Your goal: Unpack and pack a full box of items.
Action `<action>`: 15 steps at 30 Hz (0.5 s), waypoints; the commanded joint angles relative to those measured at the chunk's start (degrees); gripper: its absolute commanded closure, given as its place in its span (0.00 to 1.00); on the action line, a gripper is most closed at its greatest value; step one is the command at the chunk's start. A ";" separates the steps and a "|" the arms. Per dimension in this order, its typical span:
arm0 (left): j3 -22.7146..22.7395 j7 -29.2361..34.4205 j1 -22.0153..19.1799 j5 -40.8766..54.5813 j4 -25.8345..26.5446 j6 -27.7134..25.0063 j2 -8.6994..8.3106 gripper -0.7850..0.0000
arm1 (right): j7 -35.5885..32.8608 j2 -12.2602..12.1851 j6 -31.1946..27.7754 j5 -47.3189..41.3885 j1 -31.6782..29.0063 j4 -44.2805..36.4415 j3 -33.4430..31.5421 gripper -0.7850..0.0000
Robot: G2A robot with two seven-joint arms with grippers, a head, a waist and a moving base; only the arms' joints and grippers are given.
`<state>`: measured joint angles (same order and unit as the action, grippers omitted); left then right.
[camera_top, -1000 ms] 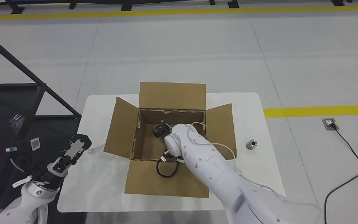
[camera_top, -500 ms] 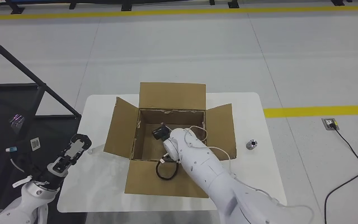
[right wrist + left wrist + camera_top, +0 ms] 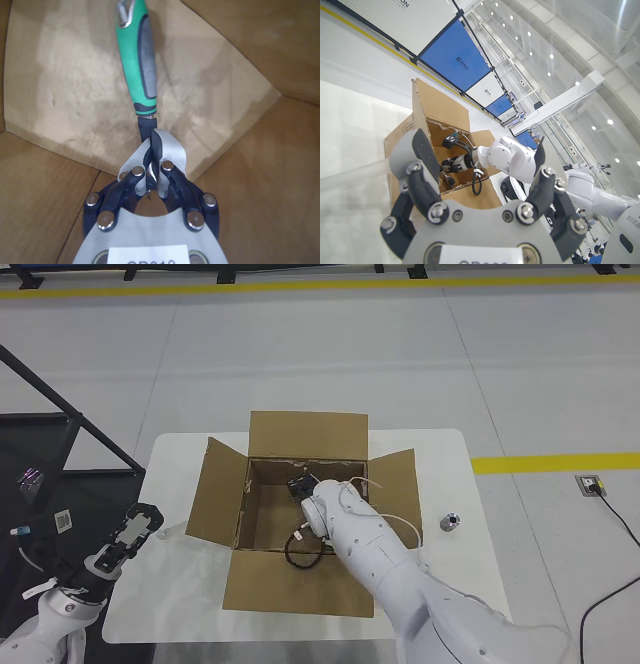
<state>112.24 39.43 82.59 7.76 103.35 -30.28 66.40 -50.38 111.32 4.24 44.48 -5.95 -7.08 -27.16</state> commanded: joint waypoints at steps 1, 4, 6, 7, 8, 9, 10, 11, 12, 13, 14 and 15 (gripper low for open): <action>0.00 0.00 0.00 0.00 0.00 0.00 0.00 0.00 | -1.03 -0.26 -0.19 0.13 0.41 0.45 -0.15 1.00; 0.00 0.00 0.00 0.00 0.00 0.00 0.00 0.00 | -2.60 -0.77 0.49 0.59 0.90 1.45 -0.26 1.00; 0.00 0.00 0.00 0.00 0.00 0.00 0.00 0.00 | -2.90 -1.15 1.05 0.37 1.07 1.68 -0.56 1.00; 0.00 0.00 0.00 0.00 0.00 0.00 0.00 0.00 | -3.18 -1.37 0.92 0.10 1.13 1.82 -0.78 1.00; 0.00 0.00 0.00 0.00 0.00 0.00 0.00 0.00 | -3.45 -1.58 1.01 -0.19 1.21 1.92 -1.01 1.00; 0.00 0.00 0.00 0.00 0.00 0.00 0.00 0.00 | -3.91 -1.78 0.98 -0.48 1.22 1.97 -1.23 1.00; 0.00 0.00 0.00 0.00 0.00 0.00 0.00 0.00 | -3.80 -1.99 1.35 -0.67 1.25 1.94 -1.42 0.80; 0.00 0.00 0.00 0.00 0.00 0.00 0.00 0.00 | -3.70 -2.17 1.67 -0.91 1.19 1.82 -1.63 0.67; 0.00 0.00 0.00 0.00 0.00 0.00 0.00 0.00 | -3.34 -2.34 1.98 -1.25 1.11 1.62 -1.88 0.67; 0.00 0.00 0.00 0.00 0.00 0.00 0.00 0.00 | -2.78 -2.52 2.53 -1.63 1.06 1.52 -2.16 0.67; 0.00 0.00 0.00 0.00 0.00 0.00 0.00 0.00 | -2.35 -2.68 2.92 -1.99 0.98 1.35 -2.43 0.65; 0.00 0.00 0.00 0.00 0.00 0.00 0.00 0.00 | -2.00 -2.83 3.17 -2.10 0.90 1.19 -2.58 0.62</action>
<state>112.24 39.43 82.59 7.77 103.35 -30.28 66.40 -52.74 108.63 7.13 42.55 -4.98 -5.75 -29.56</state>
